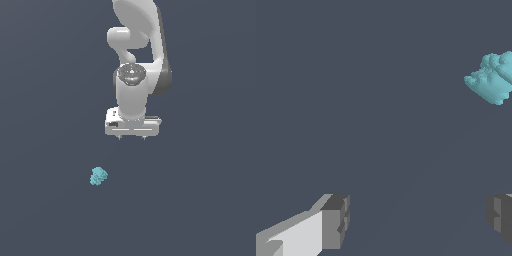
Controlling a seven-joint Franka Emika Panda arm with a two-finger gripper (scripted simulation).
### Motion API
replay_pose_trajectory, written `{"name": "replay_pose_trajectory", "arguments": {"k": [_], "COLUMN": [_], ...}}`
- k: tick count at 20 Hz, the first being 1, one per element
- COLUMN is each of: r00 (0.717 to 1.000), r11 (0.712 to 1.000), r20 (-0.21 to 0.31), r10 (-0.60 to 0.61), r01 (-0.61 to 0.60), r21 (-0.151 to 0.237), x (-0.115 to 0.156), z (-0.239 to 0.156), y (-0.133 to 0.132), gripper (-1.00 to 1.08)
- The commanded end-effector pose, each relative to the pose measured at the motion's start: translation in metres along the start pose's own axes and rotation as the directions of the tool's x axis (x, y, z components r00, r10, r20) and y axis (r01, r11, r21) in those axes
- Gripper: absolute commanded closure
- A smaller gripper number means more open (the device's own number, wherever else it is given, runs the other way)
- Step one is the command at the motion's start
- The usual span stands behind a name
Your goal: Pick up the object and move it to a goal position.
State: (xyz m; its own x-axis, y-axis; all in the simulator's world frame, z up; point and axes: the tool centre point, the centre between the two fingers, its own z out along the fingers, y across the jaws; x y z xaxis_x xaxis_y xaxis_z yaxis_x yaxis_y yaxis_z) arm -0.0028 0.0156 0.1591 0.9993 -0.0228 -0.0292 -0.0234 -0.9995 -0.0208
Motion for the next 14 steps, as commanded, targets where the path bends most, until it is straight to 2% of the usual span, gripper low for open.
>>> {"name": "replay_pose_trajectory", "arguments": {"k": [1,11,14], "r00": [1.000,1.000,1.000], "r11": [1.000,1.000,1.000], "r20": [0.000,0.000,-0.015], "r10": [0.000,0.000,-0.008], "r01": [0.000,0.000,0.008], "r21": [0.000,0.000,-0.002], "x": [0.0000,0.0000,0.0040], "z": [0.0000,0.0000,-0.0062], "y": [0.0000,0.0000,-0.0018], "gripper": [-0.92,-0.92,-0.92]}}
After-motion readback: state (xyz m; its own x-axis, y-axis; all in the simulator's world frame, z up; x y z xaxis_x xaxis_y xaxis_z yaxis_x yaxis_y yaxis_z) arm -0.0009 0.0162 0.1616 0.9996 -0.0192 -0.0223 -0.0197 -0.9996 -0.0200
